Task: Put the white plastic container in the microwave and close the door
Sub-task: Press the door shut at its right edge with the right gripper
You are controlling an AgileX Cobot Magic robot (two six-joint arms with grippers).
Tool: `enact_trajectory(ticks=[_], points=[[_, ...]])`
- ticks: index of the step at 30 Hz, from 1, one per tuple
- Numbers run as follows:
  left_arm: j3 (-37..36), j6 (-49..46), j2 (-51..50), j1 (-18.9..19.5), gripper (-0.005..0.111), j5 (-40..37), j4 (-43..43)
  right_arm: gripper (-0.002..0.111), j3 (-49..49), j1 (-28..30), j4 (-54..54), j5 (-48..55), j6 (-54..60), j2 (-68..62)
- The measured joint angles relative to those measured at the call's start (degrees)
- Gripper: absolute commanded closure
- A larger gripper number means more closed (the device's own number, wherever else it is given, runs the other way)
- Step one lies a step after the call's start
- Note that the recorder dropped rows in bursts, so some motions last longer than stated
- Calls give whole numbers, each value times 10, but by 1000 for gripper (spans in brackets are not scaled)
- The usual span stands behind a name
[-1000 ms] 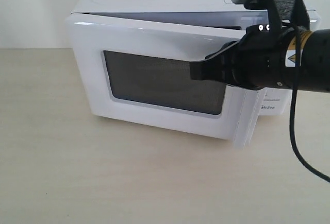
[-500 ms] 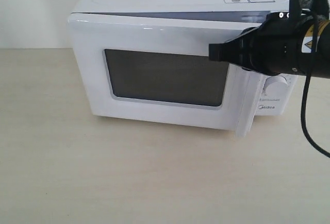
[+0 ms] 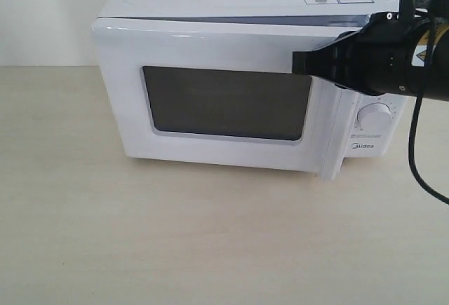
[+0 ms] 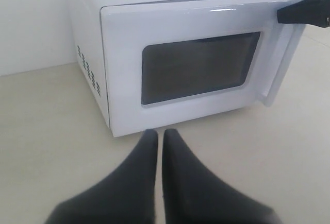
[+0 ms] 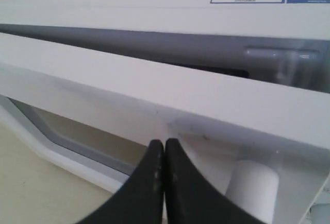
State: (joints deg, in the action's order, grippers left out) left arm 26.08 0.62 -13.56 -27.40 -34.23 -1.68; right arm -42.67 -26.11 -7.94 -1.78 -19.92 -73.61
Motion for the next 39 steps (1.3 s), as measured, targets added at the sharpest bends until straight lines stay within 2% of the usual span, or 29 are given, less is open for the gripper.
enact_trajectory(ticks=[14,25,39], points=[[-22,-2,0,0,102,32,1,109,-35,2,0,-8,8,-37],[-22,-6,0,0,102,34,1,109,-35,33,-1,18,12,-37],[-22,-6,0,0,102,34,1,109,-35,33,-1,22,12,-37]])
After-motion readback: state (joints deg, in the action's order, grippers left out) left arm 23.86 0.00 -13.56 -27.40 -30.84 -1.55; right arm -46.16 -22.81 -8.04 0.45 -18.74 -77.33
